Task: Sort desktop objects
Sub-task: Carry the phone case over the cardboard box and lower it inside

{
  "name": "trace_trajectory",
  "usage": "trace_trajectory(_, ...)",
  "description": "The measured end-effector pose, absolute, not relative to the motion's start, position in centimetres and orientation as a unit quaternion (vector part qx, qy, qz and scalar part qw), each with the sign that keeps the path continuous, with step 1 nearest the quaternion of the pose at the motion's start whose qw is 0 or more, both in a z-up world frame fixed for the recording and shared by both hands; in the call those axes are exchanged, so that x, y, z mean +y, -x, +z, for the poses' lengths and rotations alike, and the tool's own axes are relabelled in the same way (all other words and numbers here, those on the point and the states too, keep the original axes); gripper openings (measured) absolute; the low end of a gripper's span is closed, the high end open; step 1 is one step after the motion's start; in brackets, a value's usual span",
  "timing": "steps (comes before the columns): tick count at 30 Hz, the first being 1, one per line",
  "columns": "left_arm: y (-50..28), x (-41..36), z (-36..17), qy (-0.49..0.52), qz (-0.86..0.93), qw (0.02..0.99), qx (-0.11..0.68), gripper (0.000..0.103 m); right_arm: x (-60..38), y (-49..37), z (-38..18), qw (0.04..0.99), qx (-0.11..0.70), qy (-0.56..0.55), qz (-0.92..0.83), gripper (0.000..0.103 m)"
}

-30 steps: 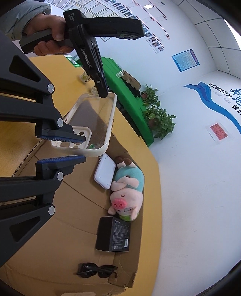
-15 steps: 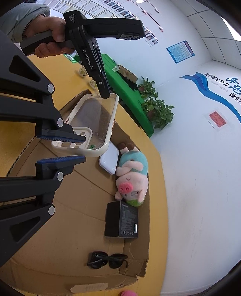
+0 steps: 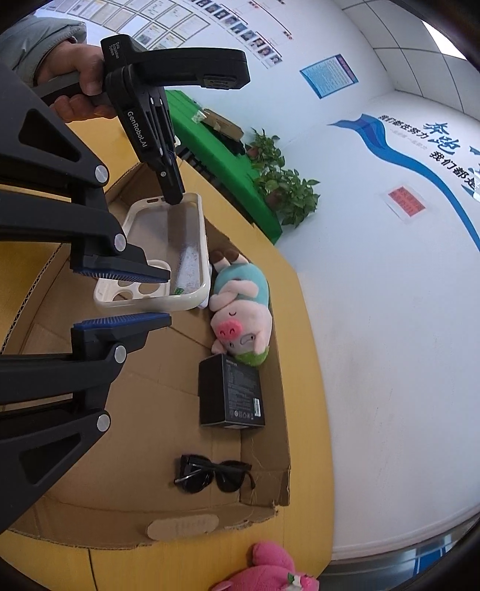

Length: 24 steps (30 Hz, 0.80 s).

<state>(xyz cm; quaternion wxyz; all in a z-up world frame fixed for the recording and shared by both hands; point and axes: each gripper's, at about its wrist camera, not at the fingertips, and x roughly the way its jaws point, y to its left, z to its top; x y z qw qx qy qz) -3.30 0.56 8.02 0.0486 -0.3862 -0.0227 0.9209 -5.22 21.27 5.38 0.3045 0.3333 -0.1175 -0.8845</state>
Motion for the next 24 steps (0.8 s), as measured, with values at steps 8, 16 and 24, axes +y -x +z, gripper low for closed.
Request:
trace_trajectory(8, 5.2, -3.5, 7.3, 0.419, 0.906, 0.057, -0.020, 0.005, 17.7, 6.9, 3.8, 0.298, -0.122, -0.385, -0.865, 0.017)
trace_trajectory(16, 9.0, -4.6, 2.9, 0.494, 0.868, 0.044, 0.034, 0.005, 13.8, 9.5, -2.4, 0.266, -0.172, -0.476, -0.821, 0.025)
trace_trajectory(24, 10.7, -4.2, -1.2, 0.552, 0.829, 0.024, 0.084, 0.005, 11.2, 10.9, -4.6, 0.227, -0.160, -0.526, -0.804, 0.036)
